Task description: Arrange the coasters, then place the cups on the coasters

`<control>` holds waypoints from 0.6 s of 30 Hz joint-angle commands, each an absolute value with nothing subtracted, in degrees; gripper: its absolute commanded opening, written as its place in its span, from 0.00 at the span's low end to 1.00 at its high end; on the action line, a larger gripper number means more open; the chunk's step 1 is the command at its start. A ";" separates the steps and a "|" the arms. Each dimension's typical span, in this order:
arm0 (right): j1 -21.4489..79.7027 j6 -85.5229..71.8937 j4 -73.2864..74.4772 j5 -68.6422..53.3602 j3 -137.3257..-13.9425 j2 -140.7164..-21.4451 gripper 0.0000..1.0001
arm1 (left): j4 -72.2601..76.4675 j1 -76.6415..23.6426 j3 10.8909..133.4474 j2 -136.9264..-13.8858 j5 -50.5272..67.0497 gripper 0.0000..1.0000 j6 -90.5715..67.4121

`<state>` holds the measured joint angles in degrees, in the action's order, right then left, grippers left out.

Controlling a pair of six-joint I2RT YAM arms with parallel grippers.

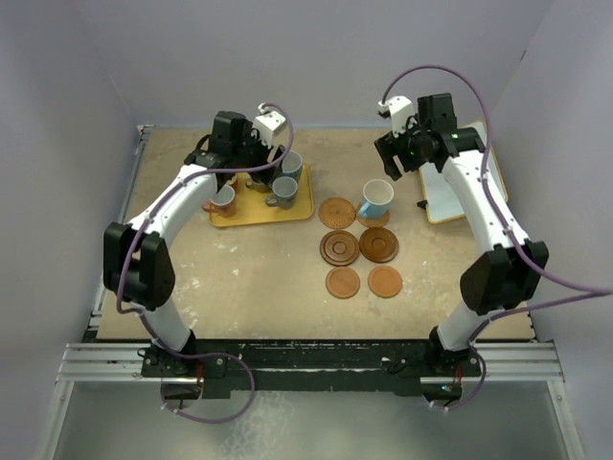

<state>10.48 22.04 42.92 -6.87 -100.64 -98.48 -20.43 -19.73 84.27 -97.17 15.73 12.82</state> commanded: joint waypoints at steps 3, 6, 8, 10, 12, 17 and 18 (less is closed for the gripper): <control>10.59 18.87 40.96 -7.94 -93.41 -87.20 0.79 | -19.15 -16.26 95.45 -106.32 19.73 0.75 9.38; 10.59 17.58 39.29 -9.19 -88.83 -82.04 0.78 | -20.66 -16.04 100.42 -111.97 20.06 0.76 8.87; 10.55 17.08 38.35 -9.88 -85.92 -79.02 0.79 | -21.81 -16.08 103.93 -115.18 20.48 0.76 8.74; 10.55 16.78 37.40 -10.02 -83.04 -76.07 0.79 | -23.05 -16.08 107.09 -118.41 20.72 0.76 8.69; 10.55 16.04 36.81 -10.01 -80.74 -74.26 0.79 | -24.52 -16.10 110.52 -121.50 20.44 0.73 8.61; 10.55 15.93 35.40 -11.59 -77.66 -72.46 0.78 | -28.23 -16.09 117.64 -127.91 20.64 0.65 8.87; 10.55 16.17 35.24 -11.56 -77.35 -72.24 0.79 | -28.68 -16.13 118.39 -128.99 20.65 0.64 8.90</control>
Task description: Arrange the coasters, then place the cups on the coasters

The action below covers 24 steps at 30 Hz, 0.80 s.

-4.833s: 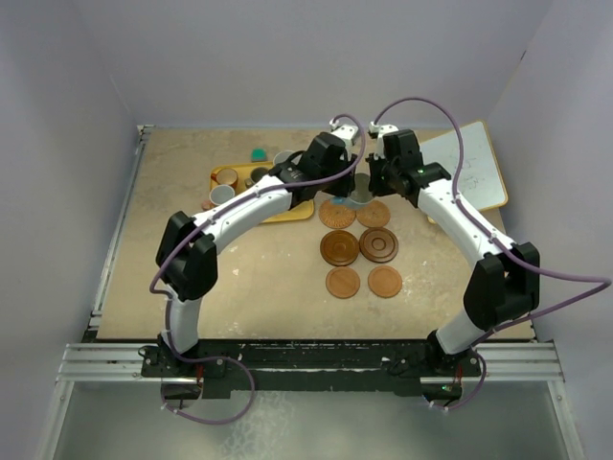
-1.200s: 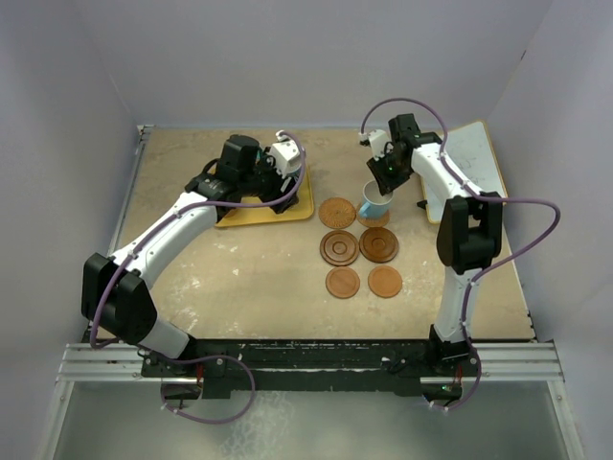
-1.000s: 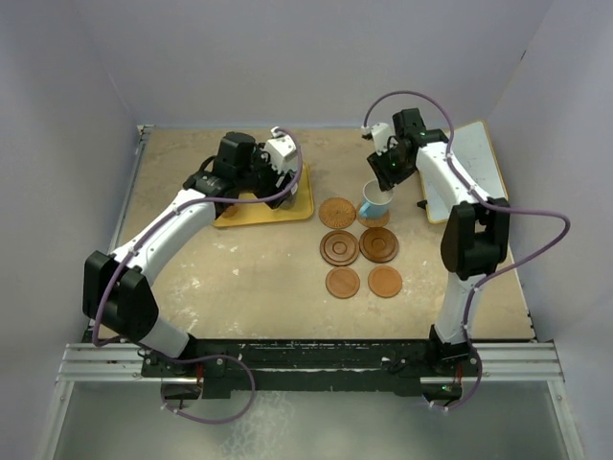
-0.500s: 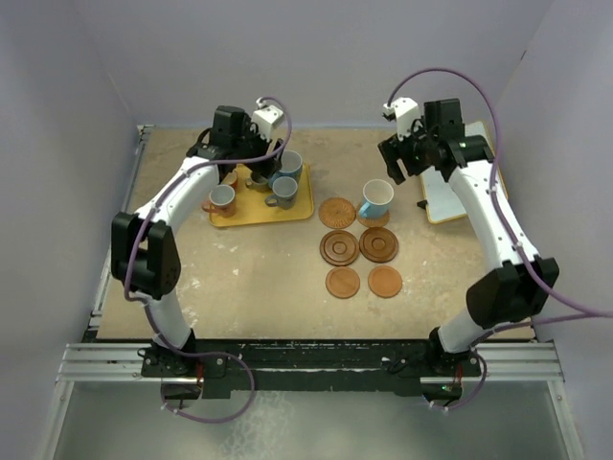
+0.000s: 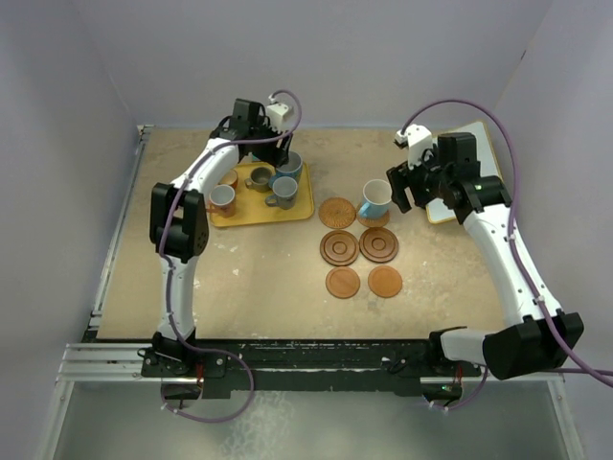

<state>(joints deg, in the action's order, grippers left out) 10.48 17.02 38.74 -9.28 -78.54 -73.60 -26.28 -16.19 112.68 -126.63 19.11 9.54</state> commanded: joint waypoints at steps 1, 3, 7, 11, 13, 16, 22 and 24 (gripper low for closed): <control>10.55 16.29 34.98 -11.22 -77.08 -72.10 0.78 | -29.00 -16.10 119.06 -129.62 20.77 0.62 8.99; 10.46 16.43 34.61 -10.83 -76.64 -71.70 0.78 | -29.70 -16.20 120.07 -130.81 21.02 0.56 9.26; 10.37 16.43 33.94 -11.49 -75.65 -71.28 0.78 | -31.30 -16.54 122.47 -132.82 20.78 0.44 10.00; 10.24 16.59 33.52 -11.51 -74.94 -71.45 0.78 | -32.86 -17.19 124.35 -134.30 19.45 0.39 11.07; 10.28 16.69 33.33 -11.51 -74.68 -71.54 0.78 | -33.47 -17.72 124.98 -134.80 18.41 0.36 11.73; 10.20 16.86 33.14 -11.44 -74.45 -71.38 0.78 | -34.10 -18.46 125.86 -135.54 16.29 0.32 12.45; 10.04 16.96 32.81 -11.43 -73.92 -70.93 0.78 | -34.60 -19.81 127.71 -136.82 14.00 0.24 12.93; 9.95 16.96 32.79 -11.43 -73.76 -70.78 0.78 | -34.87 -20.03 128.64 -137.30 13.69 0.22 12.85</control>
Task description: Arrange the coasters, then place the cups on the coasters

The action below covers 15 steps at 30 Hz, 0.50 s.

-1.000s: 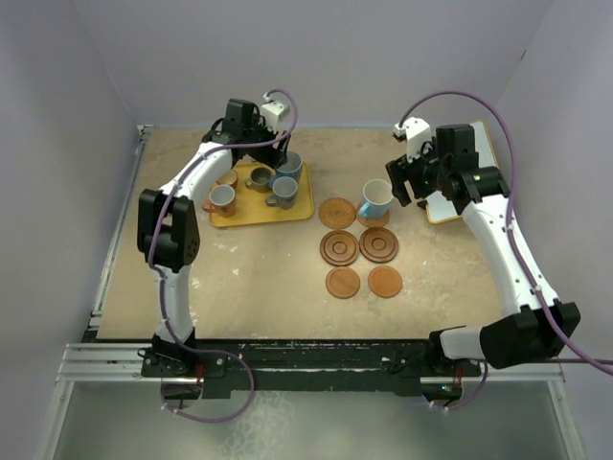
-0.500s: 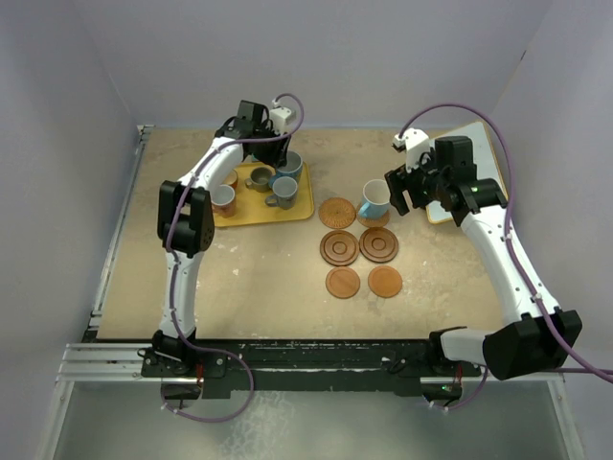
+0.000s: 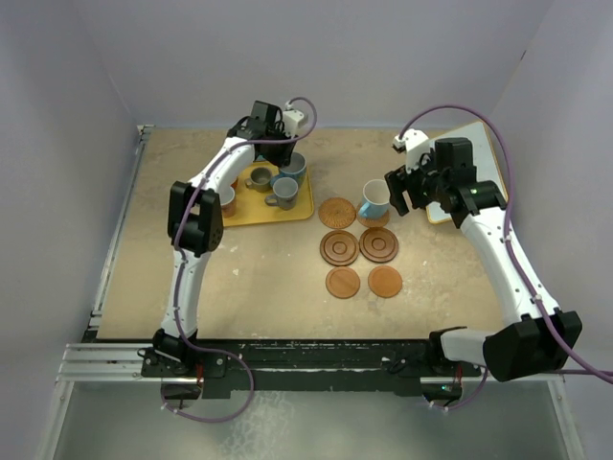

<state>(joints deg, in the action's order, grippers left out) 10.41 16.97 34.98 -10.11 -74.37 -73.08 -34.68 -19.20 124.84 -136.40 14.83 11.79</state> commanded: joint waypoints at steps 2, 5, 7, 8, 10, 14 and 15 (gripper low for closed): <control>9.85 17.05 32.66 -11.43 -73.66 -70.68 0.78 | -34.92 -20.25 129.38 -137.65 13.56 0.20 12.91; 9.67 17.02 32.54 -11.43 -73.49 -70.49 0.78 | -34.45 -20.57 129.89 -137.75 13.24 0.15 12.80; 9.54 17.03 32.48 -11.58 -73.41 -70.34 0.78 | -34.01 -20.74 130.07 -137.63 12.74 0.10 12.72; 9.50 17.03 32.35 -11.60 -73.31 -70.30 0.78 | -33.95 -20.82 130.30 -137.49 12.52 0.07 12.70; 9.41 17.04 32.37 -11.73 -73.22 -70.20 0.78 | -33.90 -21.02 130.93 -137.30 12.15 0.03 12.72; 9.08 16.92 32.28 -11.94 -73.00 -70.00 0.78 | -33.34 -21.01 131.28 -135.56 12.01 0.03 12.45; 8.99 16.90 32.19 -12.09 -73.01 -69.83 0.78 | -32.87 -21.02 130.95 -134.77 11.73 0.03 12.11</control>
